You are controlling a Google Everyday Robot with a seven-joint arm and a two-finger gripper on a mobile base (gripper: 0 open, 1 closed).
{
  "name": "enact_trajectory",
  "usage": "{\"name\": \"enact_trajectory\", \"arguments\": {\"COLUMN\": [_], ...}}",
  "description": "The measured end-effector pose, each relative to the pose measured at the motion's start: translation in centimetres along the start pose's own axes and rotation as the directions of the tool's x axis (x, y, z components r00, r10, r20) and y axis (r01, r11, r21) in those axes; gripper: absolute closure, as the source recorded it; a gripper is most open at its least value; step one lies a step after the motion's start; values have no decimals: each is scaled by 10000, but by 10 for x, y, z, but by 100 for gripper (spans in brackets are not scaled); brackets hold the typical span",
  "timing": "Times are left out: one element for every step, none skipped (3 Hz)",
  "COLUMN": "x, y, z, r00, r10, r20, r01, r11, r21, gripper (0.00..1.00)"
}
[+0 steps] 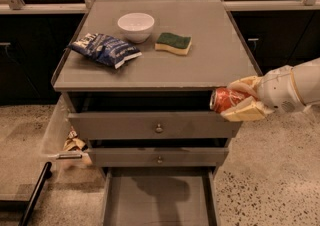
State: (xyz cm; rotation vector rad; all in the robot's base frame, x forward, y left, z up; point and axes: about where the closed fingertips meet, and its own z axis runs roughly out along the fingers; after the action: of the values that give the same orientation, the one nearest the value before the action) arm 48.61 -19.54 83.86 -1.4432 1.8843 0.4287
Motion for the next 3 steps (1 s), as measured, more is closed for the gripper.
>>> {"name": "enact_trajectory", "arguments": {"x": [20,67,107], "y": [13,37,50], "z": [34,98,150], "r00": [9993,9962,9920], "r10": [340,790,1238], "r20": [-155,-353,-250], "r01": [-343,-809,-1256], "r11": [9992,9951,9875], "r21": [-183,-575,-951], "gripper": [100,100,100]}}
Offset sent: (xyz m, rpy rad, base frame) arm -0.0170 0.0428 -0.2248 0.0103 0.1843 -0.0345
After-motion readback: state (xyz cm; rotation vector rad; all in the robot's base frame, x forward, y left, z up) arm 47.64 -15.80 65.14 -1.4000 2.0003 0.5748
